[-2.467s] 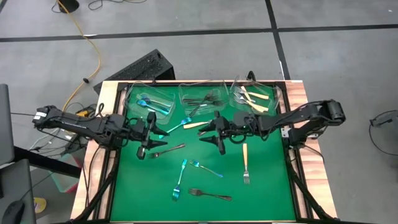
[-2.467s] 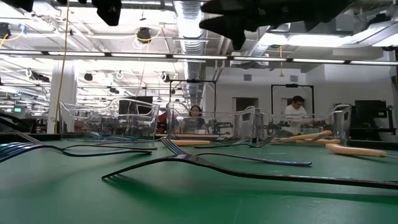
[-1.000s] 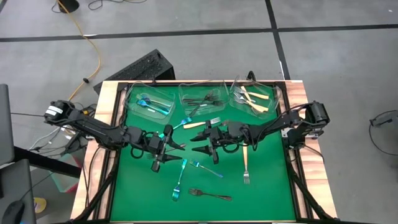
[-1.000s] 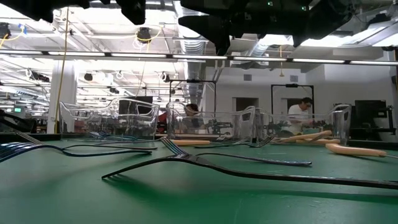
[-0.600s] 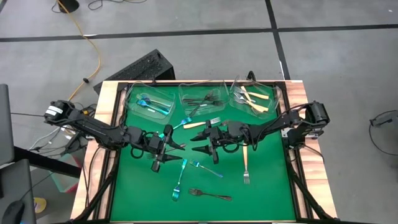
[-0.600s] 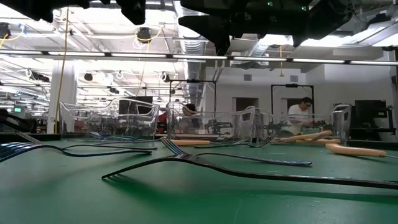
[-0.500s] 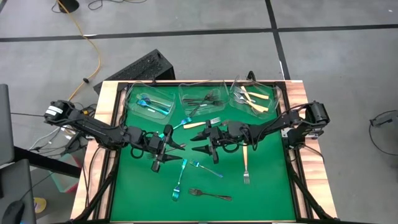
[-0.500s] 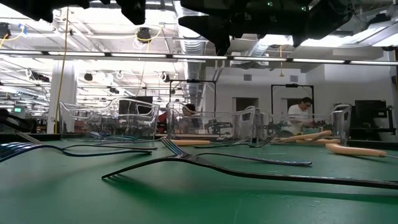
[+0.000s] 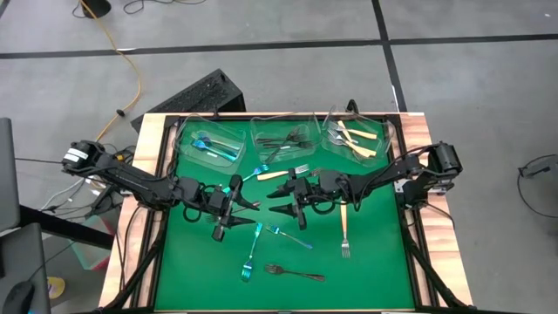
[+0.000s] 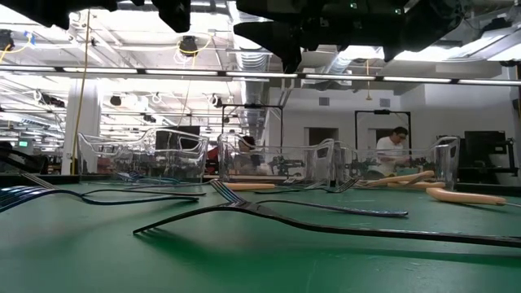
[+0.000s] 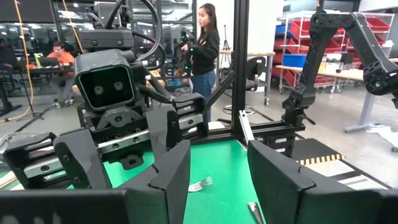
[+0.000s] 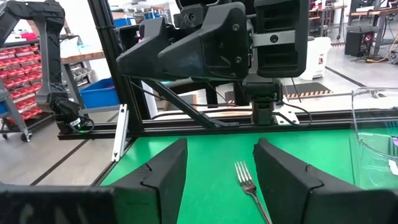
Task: Sort silverware by color (type)
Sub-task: Put the blue fork into the left transparent bin
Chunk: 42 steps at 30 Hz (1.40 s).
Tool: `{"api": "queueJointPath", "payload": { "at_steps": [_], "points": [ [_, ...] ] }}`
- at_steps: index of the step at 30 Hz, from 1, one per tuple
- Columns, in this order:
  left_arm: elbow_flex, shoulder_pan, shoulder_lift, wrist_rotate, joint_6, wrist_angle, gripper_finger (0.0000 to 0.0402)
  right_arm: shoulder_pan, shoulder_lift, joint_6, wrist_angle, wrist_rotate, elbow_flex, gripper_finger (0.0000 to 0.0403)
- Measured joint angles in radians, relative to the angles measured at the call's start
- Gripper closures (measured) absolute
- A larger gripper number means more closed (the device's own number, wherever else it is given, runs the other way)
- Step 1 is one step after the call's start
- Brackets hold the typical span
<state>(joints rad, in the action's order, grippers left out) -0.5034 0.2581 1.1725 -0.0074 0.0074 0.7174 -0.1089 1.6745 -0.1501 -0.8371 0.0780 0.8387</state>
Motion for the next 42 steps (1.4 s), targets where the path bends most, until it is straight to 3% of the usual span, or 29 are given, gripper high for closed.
{"api": "queueJointPath", "payload": {
  "at_steps": [24, 42],
  "points": [
    [0.0, -0.001, 0.0, -0.021, 0.004, 0.004, 0.0257, 0.027, -0.001, -0.034, 0.018, 0.0, 0.0, 0.0198],
    [0.0, -0.001, 0.0, -0.03, -0.1, -0.072, 0.0257, 0.032, -0.001, -0.035, 0.053, 0.0, 0.0, 0.0198]
  ]
}}
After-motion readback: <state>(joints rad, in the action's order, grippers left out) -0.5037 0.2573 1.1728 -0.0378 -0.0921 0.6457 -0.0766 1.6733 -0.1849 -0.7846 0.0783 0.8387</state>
